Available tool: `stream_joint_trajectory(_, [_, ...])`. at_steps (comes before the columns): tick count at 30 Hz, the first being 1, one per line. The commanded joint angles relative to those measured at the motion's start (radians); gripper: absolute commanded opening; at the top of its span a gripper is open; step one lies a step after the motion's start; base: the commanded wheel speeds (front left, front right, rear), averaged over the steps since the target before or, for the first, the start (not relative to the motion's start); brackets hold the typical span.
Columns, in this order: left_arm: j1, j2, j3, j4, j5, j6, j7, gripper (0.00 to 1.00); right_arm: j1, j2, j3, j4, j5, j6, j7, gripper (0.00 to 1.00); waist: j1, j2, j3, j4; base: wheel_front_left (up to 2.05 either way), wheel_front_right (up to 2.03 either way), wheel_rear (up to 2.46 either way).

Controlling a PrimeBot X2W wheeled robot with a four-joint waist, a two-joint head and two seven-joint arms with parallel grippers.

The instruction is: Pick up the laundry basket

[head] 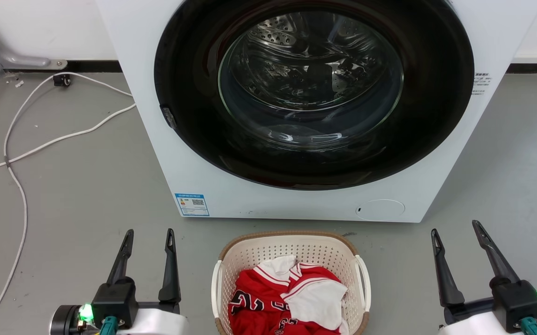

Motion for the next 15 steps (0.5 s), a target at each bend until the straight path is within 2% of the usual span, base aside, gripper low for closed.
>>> stream_joint_trajectory(1, [0.010, 0.000, 0.001, -0.001, 0.021, 0.003, -0.006, 1.00, 0.010, -0.002, 0.001, -0.008, -0.024, 0.000, -0.009, 1.00, 0.0000, 0.0000, 0.000, 0.000, 0.00, 0.00, 0.00])
stream_joint_trajectory(15, [0.017, -0.001, 0.008, 0.005, 0.026, 0.000, -0.010, 1.00, 0.013, -0.001, 0.003, 0.001, -0.020, 0.000, -0.010, 1.00, 0.0000, 0.0000, -0.001, -0.003, 0.00, 0.00, 0.00])
